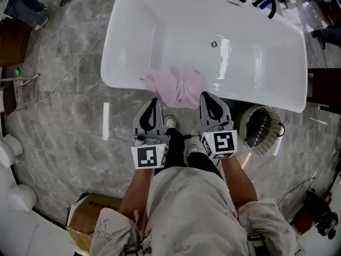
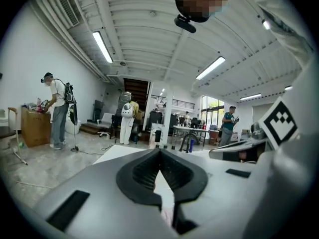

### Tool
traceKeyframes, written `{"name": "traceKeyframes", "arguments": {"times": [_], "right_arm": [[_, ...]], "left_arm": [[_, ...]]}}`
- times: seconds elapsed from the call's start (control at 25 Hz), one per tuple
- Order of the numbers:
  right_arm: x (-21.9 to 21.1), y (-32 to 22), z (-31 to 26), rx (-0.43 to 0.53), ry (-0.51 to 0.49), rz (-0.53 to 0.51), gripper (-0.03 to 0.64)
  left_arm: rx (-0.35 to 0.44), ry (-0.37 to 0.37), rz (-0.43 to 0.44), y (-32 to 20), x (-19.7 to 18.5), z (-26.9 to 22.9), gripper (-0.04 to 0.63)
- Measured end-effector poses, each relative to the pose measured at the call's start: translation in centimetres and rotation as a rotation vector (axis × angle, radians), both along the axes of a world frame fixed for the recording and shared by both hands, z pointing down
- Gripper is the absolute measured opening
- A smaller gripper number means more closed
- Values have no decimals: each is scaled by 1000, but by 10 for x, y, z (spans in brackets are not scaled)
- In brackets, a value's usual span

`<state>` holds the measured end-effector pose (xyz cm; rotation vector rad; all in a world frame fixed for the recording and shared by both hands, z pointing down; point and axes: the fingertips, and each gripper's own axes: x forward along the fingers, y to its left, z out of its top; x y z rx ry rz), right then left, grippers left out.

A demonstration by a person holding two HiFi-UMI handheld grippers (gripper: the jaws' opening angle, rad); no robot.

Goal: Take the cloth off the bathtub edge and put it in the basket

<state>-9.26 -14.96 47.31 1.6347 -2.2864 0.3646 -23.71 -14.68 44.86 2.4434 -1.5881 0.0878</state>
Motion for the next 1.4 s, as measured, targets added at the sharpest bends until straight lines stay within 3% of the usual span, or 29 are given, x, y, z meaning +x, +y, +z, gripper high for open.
{"name": "traceKeyframes", "arguments": {"times": [0.64,1.16,1.4], "right_arm": [[-33,-5,152,-284,98,-87,-6],[-43,-9,241,-486,244,-221,181],[-48,-6,279,-536,402,-339,252]], "left_arm": [[-144,-71,-1,1,-26,89,2],[-228,-71,-19,12,-43,129,2],[-263,-68,-29,19,-52,147,2]]}}
